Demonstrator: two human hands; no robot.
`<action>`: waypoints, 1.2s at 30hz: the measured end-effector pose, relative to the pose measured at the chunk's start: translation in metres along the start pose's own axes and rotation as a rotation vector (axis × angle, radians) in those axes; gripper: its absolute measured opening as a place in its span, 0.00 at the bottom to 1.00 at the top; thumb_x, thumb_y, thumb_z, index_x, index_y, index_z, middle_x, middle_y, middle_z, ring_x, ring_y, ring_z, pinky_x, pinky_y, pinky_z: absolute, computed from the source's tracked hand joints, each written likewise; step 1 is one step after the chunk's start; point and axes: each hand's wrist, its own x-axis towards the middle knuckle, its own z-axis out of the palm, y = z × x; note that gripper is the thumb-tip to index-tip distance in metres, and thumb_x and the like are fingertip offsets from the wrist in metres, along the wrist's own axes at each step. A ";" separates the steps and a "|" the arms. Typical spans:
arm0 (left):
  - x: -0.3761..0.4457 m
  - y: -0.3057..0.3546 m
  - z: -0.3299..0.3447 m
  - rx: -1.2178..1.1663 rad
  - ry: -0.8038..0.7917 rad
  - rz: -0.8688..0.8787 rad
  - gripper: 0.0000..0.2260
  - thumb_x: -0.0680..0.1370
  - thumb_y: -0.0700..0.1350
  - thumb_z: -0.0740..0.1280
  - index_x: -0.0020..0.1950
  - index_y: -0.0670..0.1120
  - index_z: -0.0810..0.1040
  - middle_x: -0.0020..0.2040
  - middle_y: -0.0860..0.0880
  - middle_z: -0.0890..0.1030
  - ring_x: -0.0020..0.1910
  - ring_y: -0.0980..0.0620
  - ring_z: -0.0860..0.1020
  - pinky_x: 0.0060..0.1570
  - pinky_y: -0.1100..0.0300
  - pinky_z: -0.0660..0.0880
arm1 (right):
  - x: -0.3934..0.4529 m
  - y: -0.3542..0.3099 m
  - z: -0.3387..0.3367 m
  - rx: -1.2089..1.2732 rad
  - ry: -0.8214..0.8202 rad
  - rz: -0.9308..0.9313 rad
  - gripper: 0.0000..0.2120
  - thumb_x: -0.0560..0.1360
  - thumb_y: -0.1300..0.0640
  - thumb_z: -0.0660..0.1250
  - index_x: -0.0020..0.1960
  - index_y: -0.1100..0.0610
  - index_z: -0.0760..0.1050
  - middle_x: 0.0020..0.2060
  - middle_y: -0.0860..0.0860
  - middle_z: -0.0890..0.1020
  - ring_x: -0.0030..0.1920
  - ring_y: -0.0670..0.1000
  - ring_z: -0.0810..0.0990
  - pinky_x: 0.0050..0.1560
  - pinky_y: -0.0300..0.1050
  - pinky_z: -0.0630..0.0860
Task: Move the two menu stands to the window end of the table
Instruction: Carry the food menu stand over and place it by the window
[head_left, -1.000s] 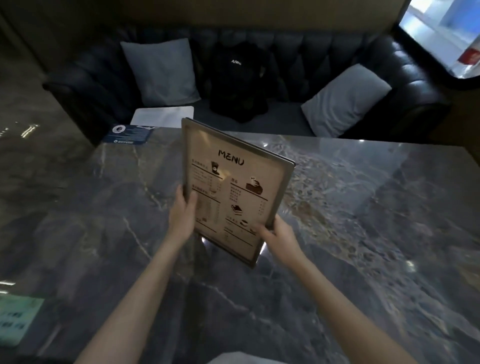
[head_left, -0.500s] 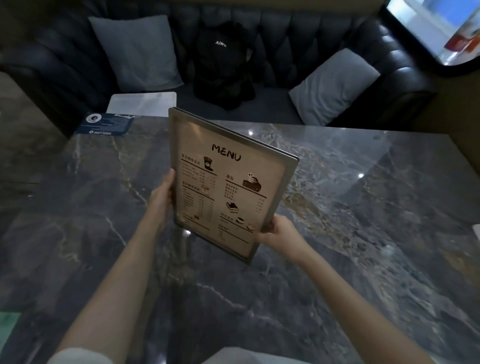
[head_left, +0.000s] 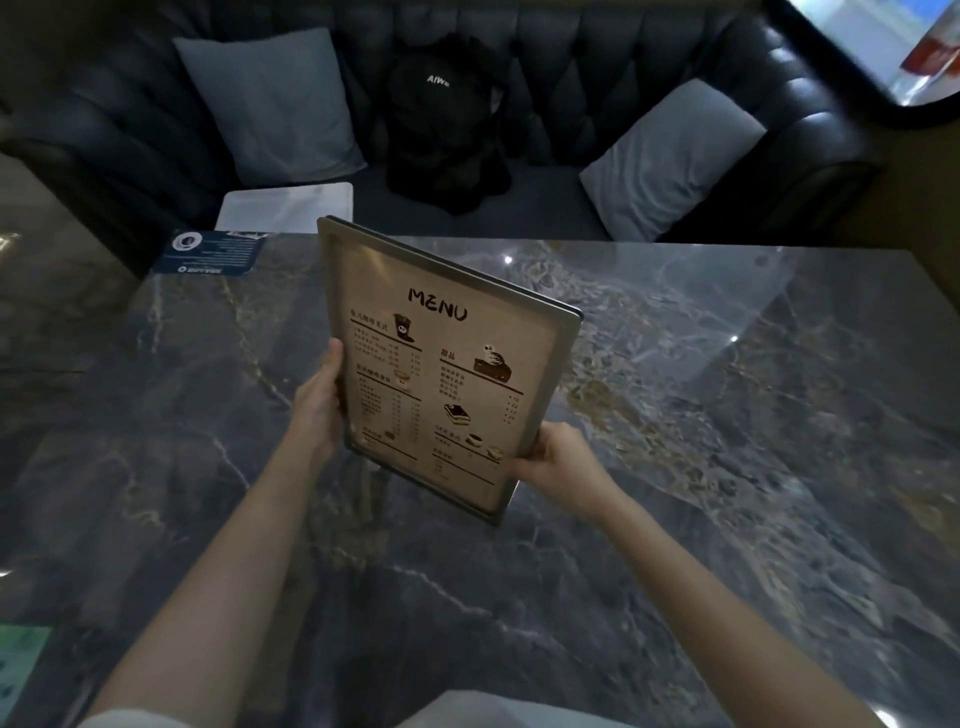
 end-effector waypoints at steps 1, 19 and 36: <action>-0.001 0.001 0.001 0.008 -0.009 -0.003 0.39 0.53 0.72 0.70 0.55 0.47 0.79 0.55 0.48 0.82 0.51 0.55 0.80 0.46 0.60 0.76 | 0.000 -0.001 -0.002 -0.007 0.001 0.006 0.15 0.70 0.66 0.69 0.56 0.60 0.77 0.53 0.52 0.83 0.51 0.48 0.81 0.47 0.32 0.77; -0.024 0.022 0.127 0.022 -0.172 0.007 0.37 0.58 0.71 0.69 0.58 0.48 0.79 0.57 0.46 0.82 0.55 0.47 0.81 0.56 0.47 0.76 | -0.055 0.004 -0.117 0.204 0.006 0.006 0.16 0.70 0.67 0.69 0.57 0.61 0.75 0.48 0.49 0.82 0.42 0.40 0.82 0.40 0.34 0.80; -0.067 -0.011 0.391 0.109 -0.297 0.023 0.27 0.58 0.72 0.67 0.45 0.54 0.84 0.47 0.51 0.86 0.45 0.52 0.84 0.41 0.54 0.79 | -0.145 0.097 -0.325 0.276 0.207 0.002 0.14 0.69 0.65 0.70 0.48 0.49 0.76 0.46 0.44 0.83 0.47 0.45 0.83 0.41 0.38 0.81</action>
